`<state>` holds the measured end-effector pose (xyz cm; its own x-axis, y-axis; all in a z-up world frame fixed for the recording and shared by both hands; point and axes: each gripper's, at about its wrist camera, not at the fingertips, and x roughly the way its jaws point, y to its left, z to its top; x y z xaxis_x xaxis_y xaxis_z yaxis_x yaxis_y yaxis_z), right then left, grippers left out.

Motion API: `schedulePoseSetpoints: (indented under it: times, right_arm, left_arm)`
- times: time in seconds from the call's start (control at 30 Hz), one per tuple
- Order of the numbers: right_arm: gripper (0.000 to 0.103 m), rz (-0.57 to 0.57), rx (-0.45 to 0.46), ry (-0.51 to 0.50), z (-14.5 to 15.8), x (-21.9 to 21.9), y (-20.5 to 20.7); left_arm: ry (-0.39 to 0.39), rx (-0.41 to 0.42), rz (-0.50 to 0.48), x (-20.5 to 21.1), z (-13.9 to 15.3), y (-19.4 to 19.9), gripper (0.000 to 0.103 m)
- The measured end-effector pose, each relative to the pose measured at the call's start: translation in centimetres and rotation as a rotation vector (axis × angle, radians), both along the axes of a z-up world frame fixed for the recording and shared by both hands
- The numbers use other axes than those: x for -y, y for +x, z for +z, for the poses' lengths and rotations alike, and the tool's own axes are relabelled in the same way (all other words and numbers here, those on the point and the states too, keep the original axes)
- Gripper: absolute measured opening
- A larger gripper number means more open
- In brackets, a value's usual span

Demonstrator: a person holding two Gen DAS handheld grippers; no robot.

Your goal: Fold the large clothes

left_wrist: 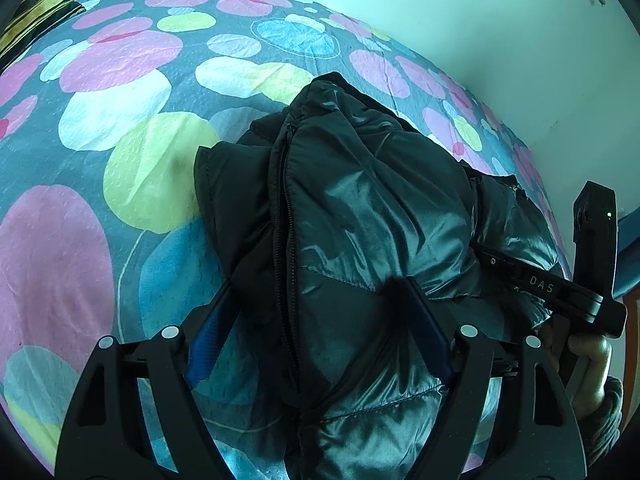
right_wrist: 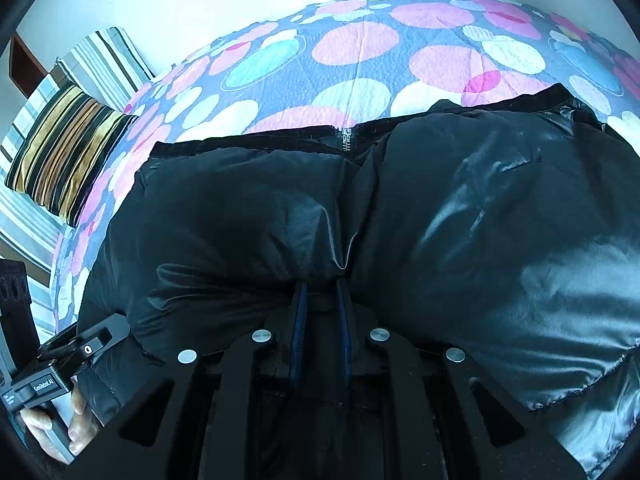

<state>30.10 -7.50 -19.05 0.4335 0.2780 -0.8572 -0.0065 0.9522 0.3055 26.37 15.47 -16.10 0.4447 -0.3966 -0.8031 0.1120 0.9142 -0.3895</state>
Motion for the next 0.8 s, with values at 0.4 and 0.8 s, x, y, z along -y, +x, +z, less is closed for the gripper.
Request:
schedulePoseSetpoints:
  times: [0.4,0.8]
  right_arm:
    - [0.013,-0.006,0.028,-0.028,-0.2,-0.6,-0.3]
    - [0.014,-0.008,0.061,-0.083,0.0,-1.3,-0.6]
  left_arm:
    - [-0.067,-0.105,-0.044,-0.2,-1.8,2.3,0.091]
    - [-0.112,-0.053,-0.084,0.3,0.2,1.4,0.038]
